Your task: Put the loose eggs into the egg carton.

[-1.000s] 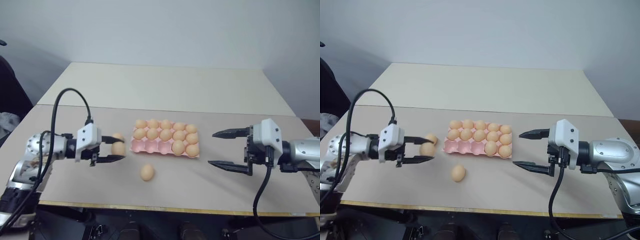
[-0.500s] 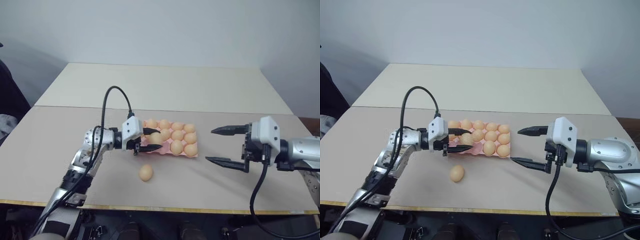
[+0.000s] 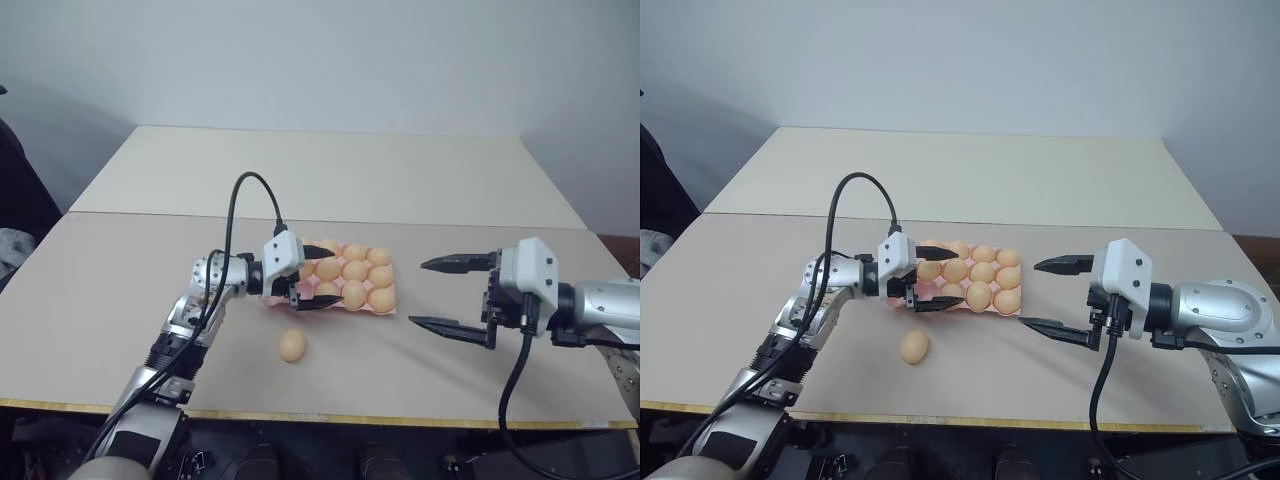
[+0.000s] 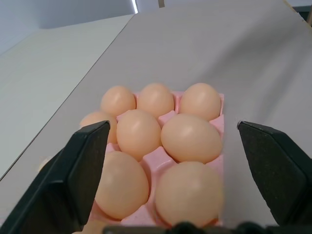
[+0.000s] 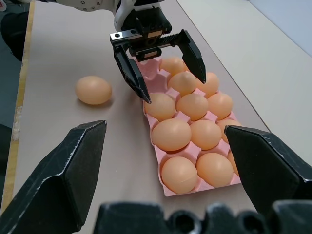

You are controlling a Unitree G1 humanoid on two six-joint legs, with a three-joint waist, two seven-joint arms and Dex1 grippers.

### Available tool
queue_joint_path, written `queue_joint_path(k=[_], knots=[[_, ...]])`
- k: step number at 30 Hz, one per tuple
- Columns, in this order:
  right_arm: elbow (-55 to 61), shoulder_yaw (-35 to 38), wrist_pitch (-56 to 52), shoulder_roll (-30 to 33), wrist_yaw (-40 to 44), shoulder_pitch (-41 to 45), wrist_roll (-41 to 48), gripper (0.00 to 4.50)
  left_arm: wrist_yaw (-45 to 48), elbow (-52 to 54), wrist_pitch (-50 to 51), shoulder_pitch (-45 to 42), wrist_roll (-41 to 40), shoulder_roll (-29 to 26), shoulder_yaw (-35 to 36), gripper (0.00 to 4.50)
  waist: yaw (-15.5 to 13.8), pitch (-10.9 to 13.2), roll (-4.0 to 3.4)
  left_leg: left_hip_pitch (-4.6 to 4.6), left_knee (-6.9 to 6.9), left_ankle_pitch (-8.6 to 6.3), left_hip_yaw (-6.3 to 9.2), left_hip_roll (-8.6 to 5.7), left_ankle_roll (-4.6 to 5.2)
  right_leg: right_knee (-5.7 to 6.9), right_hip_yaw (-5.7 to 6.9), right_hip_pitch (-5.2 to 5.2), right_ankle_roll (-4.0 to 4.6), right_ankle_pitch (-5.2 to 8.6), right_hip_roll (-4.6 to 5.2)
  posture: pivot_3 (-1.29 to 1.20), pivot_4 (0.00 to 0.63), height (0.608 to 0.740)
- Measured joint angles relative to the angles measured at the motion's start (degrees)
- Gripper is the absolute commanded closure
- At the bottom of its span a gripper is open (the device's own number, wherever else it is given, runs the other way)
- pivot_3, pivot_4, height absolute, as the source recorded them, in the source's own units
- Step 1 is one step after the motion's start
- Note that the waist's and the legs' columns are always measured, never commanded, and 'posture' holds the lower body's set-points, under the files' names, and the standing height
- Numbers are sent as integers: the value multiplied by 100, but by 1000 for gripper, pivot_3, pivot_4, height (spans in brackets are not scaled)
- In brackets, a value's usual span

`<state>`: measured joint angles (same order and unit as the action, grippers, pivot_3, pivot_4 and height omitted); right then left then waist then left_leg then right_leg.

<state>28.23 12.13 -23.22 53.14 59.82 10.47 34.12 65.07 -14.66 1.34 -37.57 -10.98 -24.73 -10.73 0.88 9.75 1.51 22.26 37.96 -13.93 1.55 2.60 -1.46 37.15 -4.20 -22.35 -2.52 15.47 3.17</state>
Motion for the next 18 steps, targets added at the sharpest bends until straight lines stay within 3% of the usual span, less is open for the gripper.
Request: queue_joint_path(k=[6, 11, 18], knots=[[-6, -11, -3, -21, -15, 49, 53, 0, 122, 439, 347, 202, -454, -489, 484, 33, 29, 0, 0, 0, -1, 0, 0, 2, 0, 0, 0, -2, 0, 0, 0, 0, 150, 740], [-127, -53, -4, -73, 21, 170, 87, 0, 414, 1110, 854, 1107, -1027, -1734, 1465, 33, 130, 0, -2, -5, -3, 0, -1, 9, 0, 2, 1, -1, 1, 0, -2, 0, 150, 740], [-437, -290, 25, -174, 215, 393, 55, 0, 773, 1732, 1276, 2368, -1666, -2777, 2669, 33, 87, 1, -1, -1, -3, 0, -3, 10, 0, -2, 4, -3, 1, 1, 1, 0, 150, 740]])
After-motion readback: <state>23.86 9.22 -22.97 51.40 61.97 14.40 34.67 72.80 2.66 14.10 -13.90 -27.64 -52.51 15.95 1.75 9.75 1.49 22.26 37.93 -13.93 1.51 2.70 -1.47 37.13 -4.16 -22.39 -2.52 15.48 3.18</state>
